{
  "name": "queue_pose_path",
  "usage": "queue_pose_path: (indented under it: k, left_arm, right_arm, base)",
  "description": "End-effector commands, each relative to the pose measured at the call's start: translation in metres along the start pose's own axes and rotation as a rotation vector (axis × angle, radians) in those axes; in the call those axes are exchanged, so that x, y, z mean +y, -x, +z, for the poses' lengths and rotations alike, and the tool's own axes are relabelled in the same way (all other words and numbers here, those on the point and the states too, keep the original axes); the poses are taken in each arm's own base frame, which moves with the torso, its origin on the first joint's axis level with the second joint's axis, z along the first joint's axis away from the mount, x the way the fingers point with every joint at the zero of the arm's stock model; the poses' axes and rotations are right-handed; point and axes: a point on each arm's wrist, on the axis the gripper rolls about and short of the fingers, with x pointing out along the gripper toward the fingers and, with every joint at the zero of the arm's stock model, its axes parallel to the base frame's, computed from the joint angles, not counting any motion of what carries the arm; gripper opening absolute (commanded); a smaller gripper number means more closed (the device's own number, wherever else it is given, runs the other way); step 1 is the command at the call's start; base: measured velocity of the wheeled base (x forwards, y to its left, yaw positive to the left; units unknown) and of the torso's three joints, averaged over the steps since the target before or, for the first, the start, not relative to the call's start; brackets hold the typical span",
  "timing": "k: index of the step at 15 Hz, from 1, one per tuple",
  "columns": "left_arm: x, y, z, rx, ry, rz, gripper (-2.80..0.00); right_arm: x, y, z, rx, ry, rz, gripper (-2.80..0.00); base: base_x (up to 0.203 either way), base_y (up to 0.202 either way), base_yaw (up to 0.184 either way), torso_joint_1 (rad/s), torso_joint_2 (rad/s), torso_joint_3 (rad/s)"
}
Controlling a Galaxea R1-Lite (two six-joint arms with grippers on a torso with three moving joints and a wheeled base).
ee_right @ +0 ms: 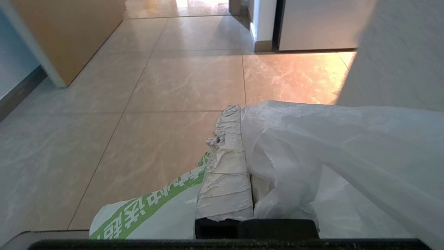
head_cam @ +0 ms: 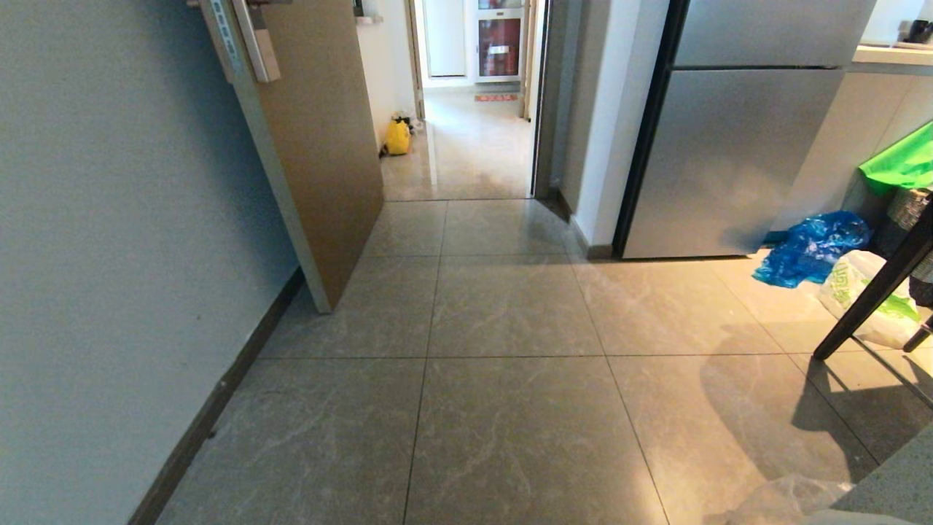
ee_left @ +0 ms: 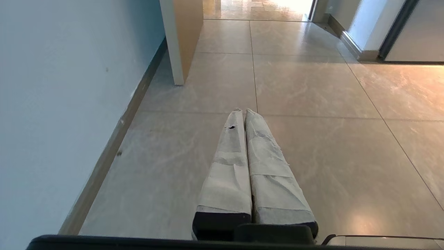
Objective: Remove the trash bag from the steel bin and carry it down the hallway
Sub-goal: Put the trash bag at the door
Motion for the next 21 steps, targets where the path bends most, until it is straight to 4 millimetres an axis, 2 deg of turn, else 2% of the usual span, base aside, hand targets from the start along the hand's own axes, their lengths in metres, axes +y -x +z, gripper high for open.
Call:
queue_pose_path:
  k: [1,21]
  left_arm:
    - [0.0,0.0,0.0,0.0,0.0,0.0,-2.8]
    - [0.0,0.0,0.0,0.0,0.0,0.0,-2.8]
  right_arm:
    - [0.0,-0.0001,0.0001,0.001,0.001,0.0,-2.8]
    - [0.0,-0.0001,0.0001,0.001,0.001,0.0,-2.8]
  base:
    - [0.195,0.0,0.0,-0.002,0.0,-0.001]
    - [0.192,0.0,0.001,0.003,0.0,0.003]
